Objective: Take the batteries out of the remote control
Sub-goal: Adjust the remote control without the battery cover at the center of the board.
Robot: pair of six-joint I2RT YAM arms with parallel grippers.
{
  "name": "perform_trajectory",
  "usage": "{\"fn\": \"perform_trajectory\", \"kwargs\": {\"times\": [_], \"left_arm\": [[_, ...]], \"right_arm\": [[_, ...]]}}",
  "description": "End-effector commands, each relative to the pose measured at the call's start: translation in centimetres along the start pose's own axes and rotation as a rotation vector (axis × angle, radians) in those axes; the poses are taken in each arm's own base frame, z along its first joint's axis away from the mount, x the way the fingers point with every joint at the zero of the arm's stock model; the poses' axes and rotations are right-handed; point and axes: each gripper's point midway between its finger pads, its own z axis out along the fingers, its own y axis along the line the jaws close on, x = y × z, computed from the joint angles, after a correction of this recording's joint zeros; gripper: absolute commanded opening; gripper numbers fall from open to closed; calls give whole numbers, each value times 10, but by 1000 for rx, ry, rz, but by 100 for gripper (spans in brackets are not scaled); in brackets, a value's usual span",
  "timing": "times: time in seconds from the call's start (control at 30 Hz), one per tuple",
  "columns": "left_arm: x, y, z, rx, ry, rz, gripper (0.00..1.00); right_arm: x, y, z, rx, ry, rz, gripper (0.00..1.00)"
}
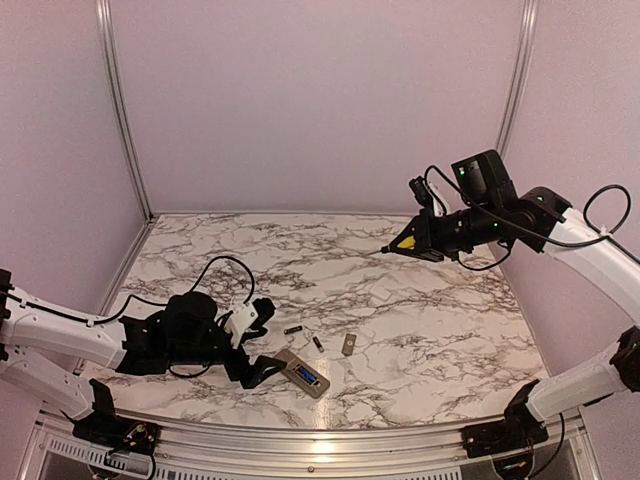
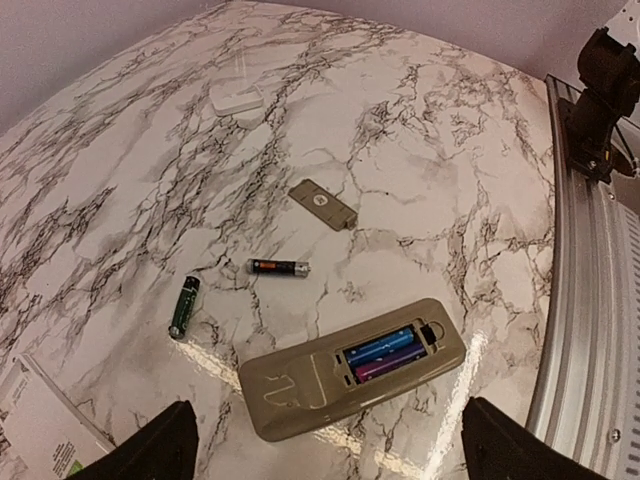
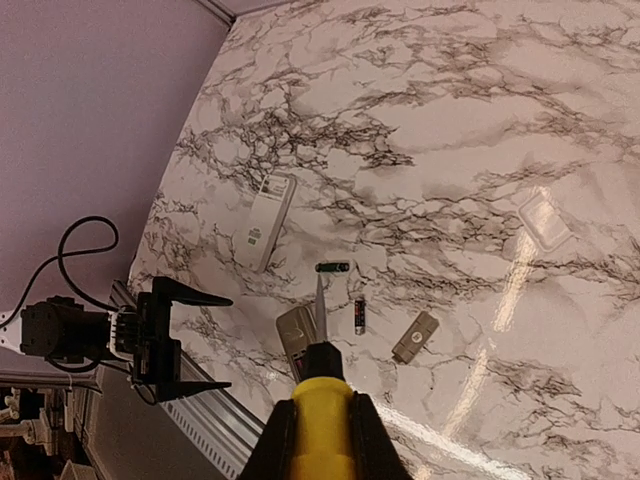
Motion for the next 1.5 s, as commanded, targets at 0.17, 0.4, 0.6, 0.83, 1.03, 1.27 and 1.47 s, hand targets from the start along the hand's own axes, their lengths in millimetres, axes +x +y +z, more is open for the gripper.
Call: {"fn": "perform_trajectory", "kwargs": {"times": [0.17, 0.4, 0.6, 0.83, 1.03, 1.27, 1.47], "left_arm": [[6, -12, 7, 136, -22, 246, 95], [24, -8, 37, 227, 146, 385, 98], [41, -8, 55, 314, 302, 539, 98], [61, -7, 61, 397, 432, 638, 97], [73, -8, 64, 418, 481, 600, 94], [75, -4, 68, 381, 475, 570, 82], [74, -9, 67, 355, 492, 486, 70]], "right_arm": [[-3, -4, 1, -2, 16, 0, 0], [-2, -6, -1, 6, 18, 24, 0], [3, -12, -10, 30, -5, 54, 0], [11, -20, -19, 46, -28, 88, 0], [9, -21, -20, 49, -33, 88, 0], [6, -21, -20, 48, -39, 80, 0], [8, -21, -20, 39, -44, 86, 0]]}}
